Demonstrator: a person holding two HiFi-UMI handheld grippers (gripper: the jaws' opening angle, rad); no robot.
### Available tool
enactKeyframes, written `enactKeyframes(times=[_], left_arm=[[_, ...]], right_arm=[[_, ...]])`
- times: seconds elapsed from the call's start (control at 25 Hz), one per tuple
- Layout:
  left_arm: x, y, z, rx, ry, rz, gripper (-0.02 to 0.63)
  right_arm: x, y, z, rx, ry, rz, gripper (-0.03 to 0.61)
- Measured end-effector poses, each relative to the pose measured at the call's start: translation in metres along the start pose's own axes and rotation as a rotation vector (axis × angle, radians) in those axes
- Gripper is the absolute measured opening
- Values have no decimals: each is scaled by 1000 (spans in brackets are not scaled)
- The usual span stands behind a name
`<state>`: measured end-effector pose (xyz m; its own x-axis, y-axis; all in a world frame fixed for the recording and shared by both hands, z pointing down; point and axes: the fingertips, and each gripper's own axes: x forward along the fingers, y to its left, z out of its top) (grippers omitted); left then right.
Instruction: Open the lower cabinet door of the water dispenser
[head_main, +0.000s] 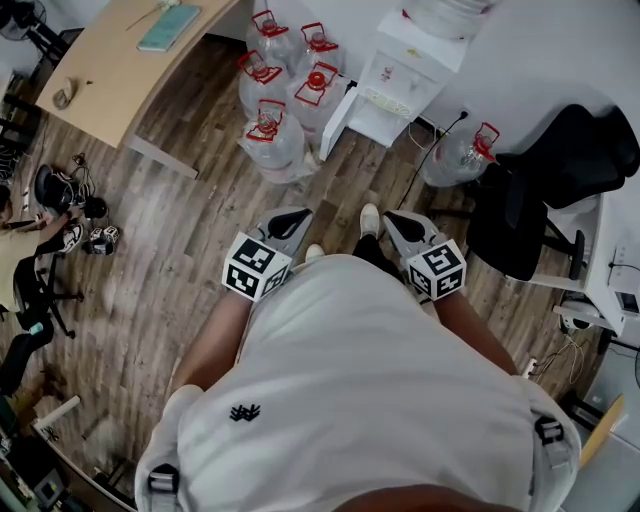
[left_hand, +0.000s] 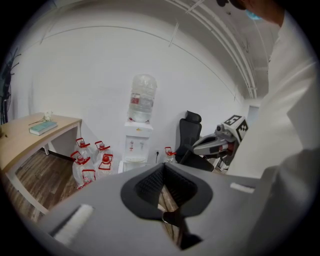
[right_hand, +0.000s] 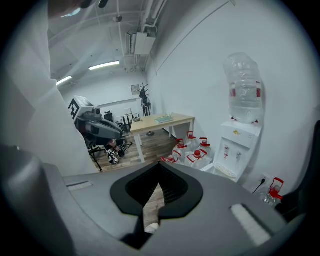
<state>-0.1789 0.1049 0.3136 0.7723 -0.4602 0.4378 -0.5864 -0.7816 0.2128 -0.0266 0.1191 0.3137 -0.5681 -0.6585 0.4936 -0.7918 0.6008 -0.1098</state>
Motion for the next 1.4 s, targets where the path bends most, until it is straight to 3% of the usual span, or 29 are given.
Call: enactKeyframes(times=[1.4], left_arm=[[-27,21,-2,-25,-26,85,55]], right_arm=[[16,16,17,-70,16,65,2]])
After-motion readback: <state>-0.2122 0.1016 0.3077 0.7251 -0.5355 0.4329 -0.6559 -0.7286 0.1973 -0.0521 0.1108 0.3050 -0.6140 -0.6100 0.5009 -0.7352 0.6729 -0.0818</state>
